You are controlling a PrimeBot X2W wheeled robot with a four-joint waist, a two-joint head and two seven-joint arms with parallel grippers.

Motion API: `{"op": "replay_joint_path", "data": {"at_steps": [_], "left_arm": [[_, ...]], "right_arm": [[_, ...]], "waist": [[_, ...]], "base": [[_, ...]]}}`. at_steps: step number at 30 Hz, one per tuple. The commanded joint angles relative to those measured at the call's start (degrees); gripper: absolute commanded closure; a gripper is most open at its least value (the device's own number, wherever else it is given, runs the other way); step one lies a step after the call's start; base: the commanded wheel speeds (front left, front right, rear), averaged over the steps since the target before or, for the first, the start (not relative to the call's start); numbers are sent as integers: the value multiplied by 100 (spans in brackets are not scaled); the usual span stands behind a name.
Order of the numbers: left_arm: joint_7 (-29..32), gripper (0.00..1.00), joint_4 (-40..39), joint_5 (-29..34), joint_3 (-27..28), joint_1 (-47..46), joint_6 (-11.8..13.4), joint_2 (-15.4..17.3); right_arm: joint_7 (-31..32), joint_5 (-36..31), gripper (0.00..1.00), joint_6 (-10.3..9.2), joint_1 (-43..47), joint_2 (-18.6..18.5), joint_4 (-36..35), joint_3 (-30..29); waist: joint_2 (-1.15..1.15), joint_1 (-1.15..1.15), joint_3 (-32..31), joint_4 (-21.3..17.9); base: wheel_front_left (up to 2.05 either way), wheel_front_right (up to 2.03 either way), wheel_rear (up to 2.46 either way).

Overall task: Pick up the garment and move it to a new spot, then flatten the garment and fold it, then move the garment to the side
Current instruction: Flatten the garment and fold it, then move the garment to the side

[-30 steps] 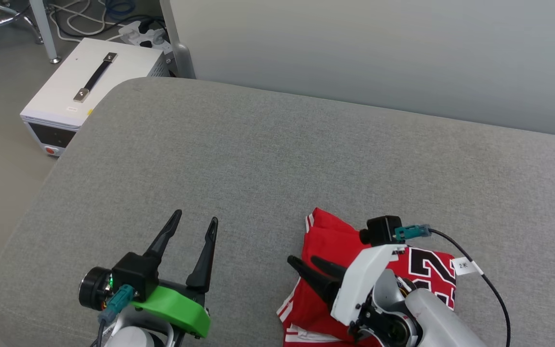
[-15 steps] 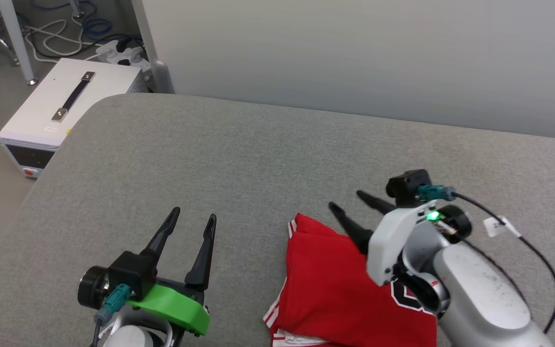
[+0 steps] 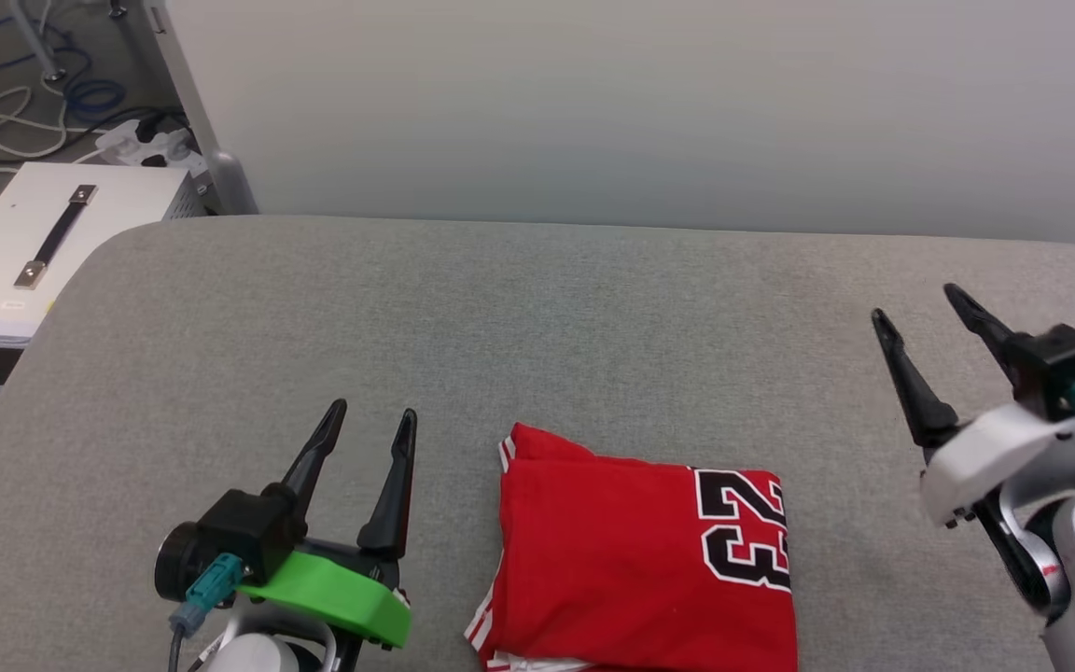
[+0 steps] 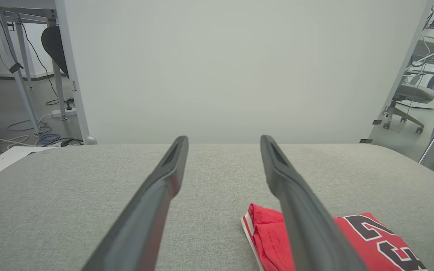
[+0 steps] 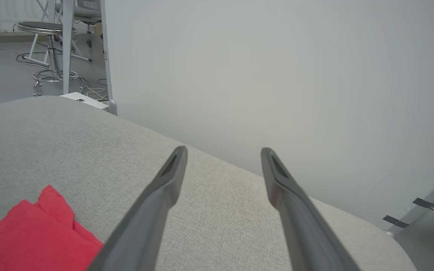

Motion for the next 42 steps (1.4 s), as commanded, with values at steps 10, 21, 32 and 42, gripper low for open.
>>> {"op": "replay_joint_path", "data": {"at_steps": [10,21,32,42], "left_arm": [[-34,0,-48,-97,49,101,-16,-78],[-34,0,45,-145,90,229,-16,-176],[-34,0,115,-90,47,187,-16,-191],[-34,0,105,-86,36,144,-17,-204]], "right_arm": [[-634,-269,0,-5,1280,971,-867,-1203],[-1149,-352,0,-5,2012,1773,-759,-1598],[-1162,-344,0,-5,1939,1841,-610,-1584],[-957,-284,0,-5,1931,1853,-591,-1579]], "waist": [[0,0,79,-213],[0,0,149,-157],[0,0,143,-111],[0,0,218,-37]], "base": [[0,0,0],[0,0,0],[0,0,0],[0,0,0]]}}
